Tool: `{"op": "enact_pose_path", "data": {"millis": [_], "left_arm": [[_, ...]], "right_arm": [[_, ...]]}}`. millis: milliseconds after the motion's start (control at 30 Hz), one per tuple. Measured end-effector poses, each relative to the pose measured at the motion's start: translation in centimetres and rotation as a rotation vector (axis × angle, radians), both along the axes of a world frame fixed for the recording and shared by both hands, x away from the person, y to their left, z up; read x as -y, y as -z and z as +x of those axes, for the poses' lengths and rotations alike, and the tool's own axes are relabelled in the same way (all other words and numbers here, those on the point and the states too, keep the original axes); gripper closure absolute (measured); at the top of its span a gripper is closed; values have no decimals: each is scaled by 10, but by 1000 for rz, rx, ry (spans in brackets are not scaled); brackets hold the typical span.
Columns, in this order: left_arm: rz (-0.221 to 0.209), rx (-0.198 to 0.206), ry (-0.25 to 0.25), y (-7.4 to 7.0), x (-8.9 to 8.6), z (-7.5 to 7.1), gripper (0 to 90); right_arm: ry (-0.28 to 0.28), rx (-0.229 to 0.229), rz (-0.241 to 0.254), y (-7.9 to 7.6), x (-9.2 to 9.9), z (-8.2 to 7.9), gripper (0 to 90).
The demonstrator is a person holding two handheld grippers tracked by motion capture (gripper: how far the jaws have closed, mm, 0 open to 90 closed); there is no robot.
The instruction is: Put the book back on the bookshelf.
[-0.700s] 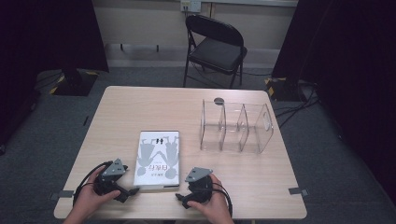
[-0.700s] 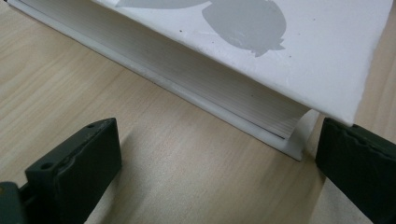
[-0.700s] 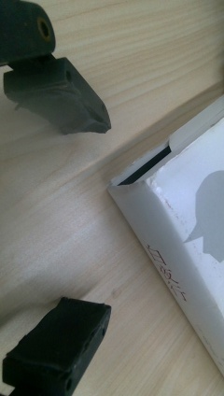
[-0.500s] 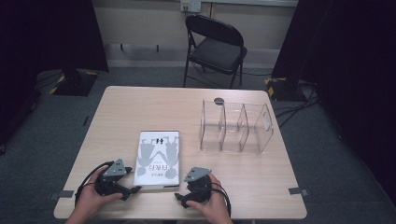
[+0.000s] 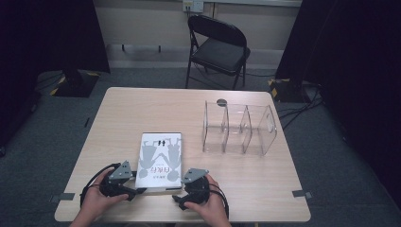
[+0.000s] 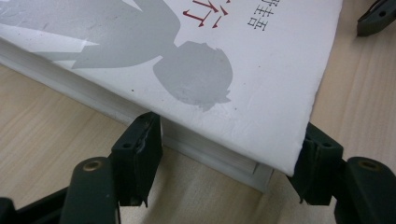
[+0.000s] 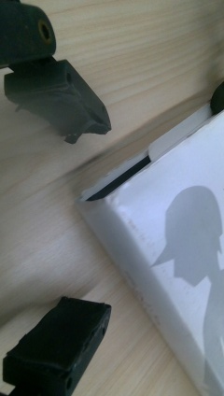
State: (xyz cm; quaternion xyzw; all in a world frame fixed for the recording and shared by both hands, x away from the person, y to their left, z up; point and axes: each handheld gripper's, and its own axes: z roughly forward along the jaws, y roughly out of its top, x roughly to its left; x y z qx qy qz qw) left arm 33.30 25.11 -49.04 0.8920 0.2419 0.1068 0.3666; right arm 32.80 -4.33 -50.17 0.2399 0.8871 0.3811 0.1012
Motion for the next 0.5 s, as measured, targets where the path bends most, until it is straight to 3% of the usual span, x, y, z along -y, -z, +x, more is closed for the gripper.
{"op": "enact_pose_path", "data": {"millis": [100,300,500], "left_arm": [[27,2,-2,-3,3,0,338],[41,-9,-5,-5,5,0,338],[14,-29,-16,-11,4,2,333]], "right_arm": [[-16,5,2,0,-6,2,100],[-12,2,2,0,-10,3,102],[-6,-2,0,0,-10,3,101]]}}
